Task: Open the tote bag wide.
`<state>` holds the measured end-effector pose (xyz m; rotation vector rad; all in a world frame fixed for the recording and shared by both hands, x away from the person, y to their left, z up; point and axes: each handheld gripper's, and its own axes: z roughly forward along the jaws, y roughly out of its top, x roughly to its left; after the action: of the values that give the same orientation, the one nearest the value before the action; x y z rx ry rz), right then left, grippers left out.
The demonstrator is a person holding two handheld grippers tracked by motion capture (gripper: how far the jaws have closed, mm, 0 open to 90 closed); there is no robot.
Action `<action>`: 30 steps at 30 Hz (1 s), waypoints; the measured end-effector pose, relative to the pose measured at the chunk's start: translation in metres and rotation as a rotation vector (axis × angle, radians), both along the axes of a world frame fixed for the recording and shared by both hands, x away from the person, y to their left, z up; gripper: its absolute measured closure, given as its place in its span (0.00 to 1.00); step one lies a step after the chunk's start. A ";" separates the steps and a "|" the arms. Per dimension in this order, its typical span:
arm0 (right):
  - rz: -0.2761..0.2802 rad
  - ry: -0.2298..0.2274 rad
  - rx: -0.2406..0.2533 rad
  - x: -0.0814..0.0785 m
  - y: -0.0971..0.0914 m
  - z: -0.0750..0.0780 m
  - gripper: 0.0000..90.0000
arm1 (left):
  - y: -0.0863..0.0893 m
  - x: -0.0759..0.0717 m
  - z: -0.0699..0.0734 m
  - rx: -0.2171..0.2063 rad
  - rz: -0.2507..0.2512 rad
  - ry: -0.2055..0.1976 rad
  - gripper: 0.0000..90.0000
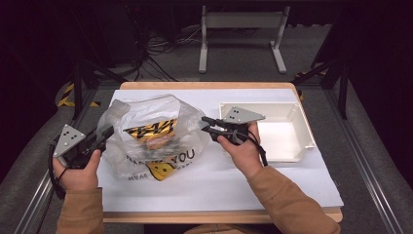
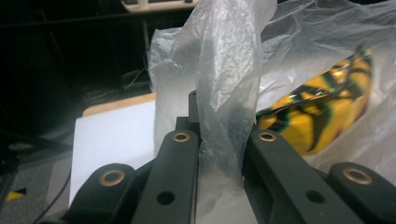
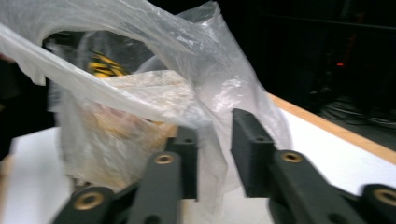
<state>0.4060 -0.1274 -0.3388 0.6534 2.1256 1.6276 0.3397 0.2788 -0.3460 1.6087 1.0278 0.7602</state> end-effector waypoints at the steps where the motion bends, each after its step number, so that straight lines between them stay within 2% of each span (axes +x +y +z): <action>1: -0.010 -0.001 -0.005 0.002 0.001 -0.001 0.88 | 0.000 0.003 -0.004 0.002 -0.002 0.013 0.95; 2: -0.010 -0.001 -0.005 0.002 0.001 -0.001 0.88 | 0.000 0.003 -0.004 0.002 -0.002 0.013 0.95; 3: -0.014 0.002 -0.009 0.004 0.002 -0.002 0.91 | 0.000 0.006 -0.009 0.014 -0.002 0.033 0.95; 5: -0.037 0.011 -0.045 0.005 0.003 -0.006 0.94 | 0.000 0.010 -0.015 0.008 -0.005 0.054 0.95; 9: -0.066 0.077 -0.116 0.008 0.005 -0.019 0.93 | -0.004 0.016 -0.030 0.023 -0.014 0.105 0.95; 12: -0.082 0.108 -0.165 0.009 0.009 -0.032 0.92 | -0.008 0.020 -0.041 0.042 -0.020 0.141 0.95; 16: -0.073 0.143 -0.184 0.005 0.014 -0.046 0.92 | -0.010 0.024 -0.052 0.050 -0.023 0.171 0.95; 21: -0.063 0.161 -0.212 0.002 0.017 -0.058 0.91 | -0.018 0.032 -0.070 0.091 -0.039 0.222 0.95; 25: -0.057 0.184 -0.227 0.000 0.018 -0.066 0.90 | -0.019 0.036 -0.076 0.104 -0.042 0.259 0.95; 28: -0.045 0.192 -0.231 -0.001 0.017 -0.068 0.86 | -0.017 0.039 -0.082 0.109 -0.051 0.305 0.94; 30: -0.044 0.192 -0.229 -0.002 0.016 -0.068 0.85 | -0.017 0.039 -0.083 0.113 -0.052 0.310 0.94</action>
<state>0.4035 -0.1111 -0.4067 0.8016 2.3696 1.3178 0.3789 0.2615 -0.4286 1.8839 1.1732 0.5515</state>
